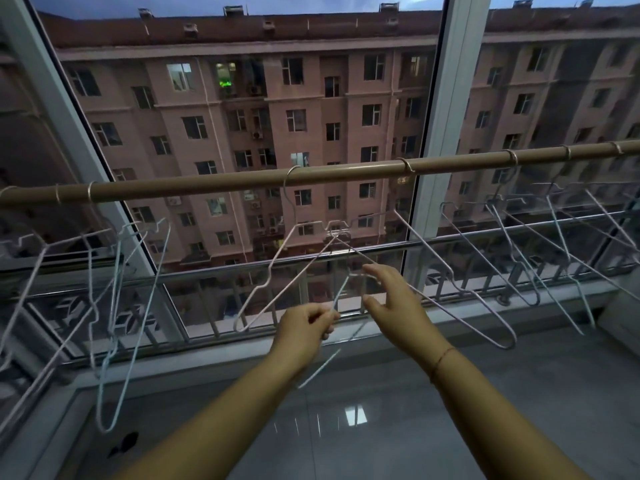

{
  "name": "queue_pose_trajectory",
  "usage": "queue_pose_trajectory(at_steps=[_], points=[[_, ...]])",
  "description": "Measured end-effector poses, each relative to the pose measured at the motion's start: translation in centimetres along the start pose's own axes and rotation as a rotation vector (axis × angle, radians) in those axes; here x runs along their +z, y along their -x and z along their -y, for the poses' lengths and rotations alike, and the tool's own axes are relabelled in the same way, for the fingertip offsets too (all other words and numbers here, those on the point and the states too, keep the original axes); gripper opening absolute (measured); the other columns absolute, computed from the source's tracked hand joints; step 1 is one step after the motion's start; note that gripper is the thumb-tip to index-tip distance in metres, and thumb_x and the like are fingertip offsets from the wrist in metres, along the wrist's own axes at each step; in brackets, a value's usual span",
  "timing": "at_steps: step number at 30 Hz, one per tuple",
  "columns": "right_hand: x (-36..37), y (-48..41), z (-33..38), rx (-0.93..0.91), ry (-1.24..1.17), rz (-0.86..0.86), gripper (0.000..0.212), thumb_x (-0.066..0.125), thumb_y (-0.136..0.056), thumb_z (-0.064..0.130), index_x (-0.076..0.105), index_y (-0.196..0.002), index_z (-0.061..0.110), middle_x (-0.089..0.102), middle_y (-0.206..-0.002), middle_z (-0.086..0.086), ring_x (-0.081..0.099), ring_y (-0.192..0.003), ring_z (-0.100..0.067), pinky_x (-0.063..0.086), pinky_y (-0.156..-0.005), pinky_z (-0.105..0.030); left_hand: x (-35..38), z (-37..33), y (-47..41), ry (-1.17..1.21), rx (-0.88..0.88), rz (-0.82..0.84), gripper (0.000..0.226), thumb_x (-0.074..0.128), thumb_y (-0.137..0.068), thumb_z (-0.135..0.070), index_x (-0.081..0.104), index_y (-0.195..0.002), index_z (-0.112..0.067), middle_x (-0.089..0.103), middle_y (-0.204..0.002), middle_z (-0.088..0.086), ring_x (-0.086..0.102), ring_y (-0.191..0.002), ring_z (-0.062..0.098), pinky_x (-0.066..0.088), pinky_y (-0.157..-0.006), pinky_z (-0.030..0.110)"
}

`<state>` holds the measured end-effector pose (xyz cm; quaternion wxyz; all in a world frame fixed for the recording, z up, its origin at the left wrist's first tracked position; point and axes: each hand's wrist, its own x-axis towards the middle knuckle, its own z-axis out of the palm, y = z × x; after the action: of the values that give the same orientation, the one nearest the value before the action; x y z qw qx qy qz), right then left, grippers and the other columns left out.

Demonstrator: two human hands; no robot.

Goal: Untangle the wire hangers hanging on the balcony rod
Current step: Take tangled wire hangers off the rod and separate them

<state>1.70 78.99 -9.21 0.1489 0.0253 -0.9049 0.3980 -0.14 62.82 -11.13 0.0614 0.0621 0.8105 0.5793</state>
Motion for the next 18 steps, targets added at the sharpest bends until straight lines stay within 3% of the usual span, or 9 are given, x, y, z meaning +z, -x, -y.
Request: queue_pose_trajectory(at_steps=[4, 8, 10, 12, 15, 18], points=[[0.5, 0.6, -0.8, 0.066, 0.172, 0.128, 0.042, 0.053, -0.091, 0.019, 0.047, -0.133, 0.014, 0.052, -0.134, -0.004, 0.047, -0.124, -0.019, 0.039, -0.105, -0.035, -1.3, 1.6, 0.7, -0.106, 0.011, 0.009, 0.017, 0.057, -0.091, -0.013, 0.074, -0.089, -0.013, 0.063, -0.071, -0.002, 0.055, -0.066, 0.007, 0.042, -0.061, 0.016], [-0.3, 1.8, -0.7, 0.116, 0.159, 0.143, 0.030, 0.052, -0.091, 0.021, 0.058, -0.120, 0.014, 0.066, -0.113, -0.004, 0.060, -0.105, -0.018, 0.049, -0.090, -0.035, -1.9, 1.8, 0.9, -0.104, 0.025, 0.008, 0.018, 0.056, -0.091, -0.013, 0.074, -0.095, -0.013, 0.072, -0.092, -0.001, 0.063, -0.085, 0.006, 0.048, -0.074, 0.013], [-1.4, 2.3, -0.5, 0.128, 0.146, 0.127, 0.022, 0.052, -0.091, 0.017, 0.064, -0.109, 0.014, 0.069, -0.098, -0.003, 0.063, -0.091, -0.018, 0.052, -0.083, -0.036, -1.5, 1.5, 0.9, -0.081, 0.026, -0.015, 0.018, 0.057, -0.091, -0.012, 0.073, -0.099, -0.012, 0.072, -0.101, 0.003, 0.064, -0.096, 0.012, 0.049, -0.087, 0.024], [-2.5, 2.8, -0.3, 0.166, 0.074, 0.098, 0.018, 0.051, -0.090, 0.012, 0.067, -0.096, 0.013, 0.067, -0.076, -0.003, 0.062, -0.072, -0.019, 0.055, -0.069, -0.037, -0.6, 0.7, 0.7, -0.070, 0.034, -0.045, 0.020, 0.058, -0.090, -0.010, 0.071, -0.105, -0.010, 0.070, -0.107, 0.005, 0.062, -0.099, 0.015, 0.048, -0.089, 0.028], [-3.9, 3.6, 0.1, 0.237, -0.074, 0.015, 0.017, 0.050, -0.091, 0.010, 0.066, -0.091, 0.013, 0.062, -0.061, -0.002, 0.059, -0.055, -0.014, 0.051, -0.048, -0.025, 0.9, -0.6, 0.5, -0.035, 0.064, -0.126, 0.026, 0.063, -0.087, -0.013, 0.068, -0.113, -0.011, 0.067, -0.112, 0.004, 0.060, -0.100, 0.016, 0.048, -0.090, 0.029], [-4.6, 3.7, 0.9, 0.229, -0.166, -0.073, 0.016, 0.050, -0.092, 0.011, 0.065, -0.089, 0.017, 0.062, -0.062, -0.003, 0.059, -0.047, -0.008, 0.047, -0.043, -0.017, 2.5, -2.7, 0.6, 0.092, 0.102, -0.116, 0.022, 0.066, -0.085, -0.023, 0.071, -0.106, -0.017, 0.070, -0.100, -0.004, 0.065, -0.093, 0.014, 0.053, -0.083, 0.032]])
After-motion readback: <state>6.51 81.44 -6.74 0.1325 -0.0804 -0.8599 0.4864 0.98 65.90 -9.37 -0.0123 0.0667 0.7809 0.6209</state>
